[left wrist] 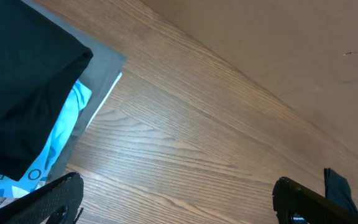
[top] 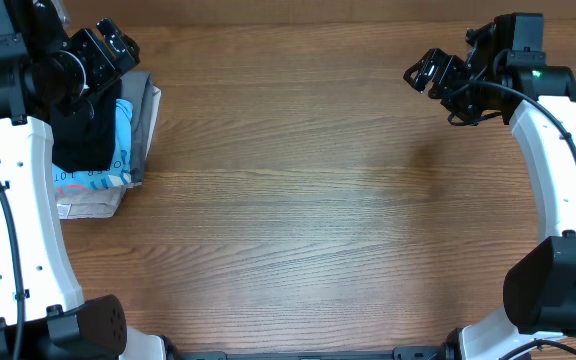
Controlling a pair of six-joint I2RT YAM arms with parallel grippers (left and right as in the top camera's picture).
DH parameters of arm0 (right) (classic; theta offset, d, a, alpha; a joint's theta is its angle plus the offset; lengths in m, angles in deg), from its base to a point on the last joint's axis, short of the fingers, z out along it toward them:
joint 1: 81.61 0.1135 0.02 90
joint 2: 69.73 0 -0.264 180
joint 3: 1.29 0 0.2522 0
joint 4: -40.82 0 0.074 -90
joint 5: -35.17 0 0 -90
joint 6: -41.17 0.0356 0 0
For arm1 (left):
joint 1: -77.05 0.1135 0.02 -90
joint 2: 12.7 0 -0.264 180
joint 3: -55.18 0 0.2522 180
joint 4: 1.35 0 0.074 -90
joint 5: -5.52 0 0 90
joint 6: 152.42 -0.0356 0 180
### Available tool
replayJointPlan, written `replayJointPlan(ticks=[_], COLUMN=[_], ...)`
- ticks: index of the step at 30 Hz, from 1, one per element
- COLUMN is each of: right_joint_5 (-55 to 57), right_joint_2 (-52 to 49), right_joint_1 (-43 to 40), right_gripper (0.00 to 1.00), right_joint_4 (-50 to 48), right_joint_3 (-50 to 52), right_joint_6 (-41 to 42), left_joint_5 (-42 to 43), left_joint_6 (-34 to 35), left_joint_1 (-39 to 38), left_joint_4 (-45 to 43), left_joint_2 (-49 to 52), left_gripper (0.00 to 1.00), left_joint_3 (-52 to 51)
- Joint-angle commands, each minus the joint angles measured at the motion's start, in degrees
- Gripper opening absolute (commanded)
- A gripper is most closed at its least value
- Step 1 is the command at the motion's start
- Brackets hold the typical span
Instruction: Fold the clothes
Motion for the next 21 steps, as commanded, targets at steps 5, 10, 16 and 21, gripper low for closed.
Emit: replayJointPlan(ticks=[5, 10, 16, 21], right_joint_5=[-0.02, -0.02, -0.02, -0.02], right_joint_2=[0.02, 0.02, 2.80, 10.64], right_joint_1=[-0.26, -0.26, 0.07, 1.97], right_gripper=[1.00, 1.00, 1.00, 1.00], right_joint_4=[-0.17, -0.15, -0.15, -0.15], right_joint_3=[-0.15, -0.15, -0.15, -0.15], right_joint_6=[-0.42, -0.42, -0.42, -0.42], left_joint_5=[0.24, 0.24, 0.24, 0.24], left_joint_6=[-0.04, -0.02, -0.04, -0.04], left_joint_1=[0.00, 0.00, 0.00, 0.00], left_joint_4=[-0.04, -0.04, -0.02, -0.04], left_joint_2=[-0.44, -0.44, -0.44, -0.44], left_gripper=[1.00, 1.00, 1.00, 1.00], left_joint_3=[-0.20, -0.20, -0.20, -0.20])
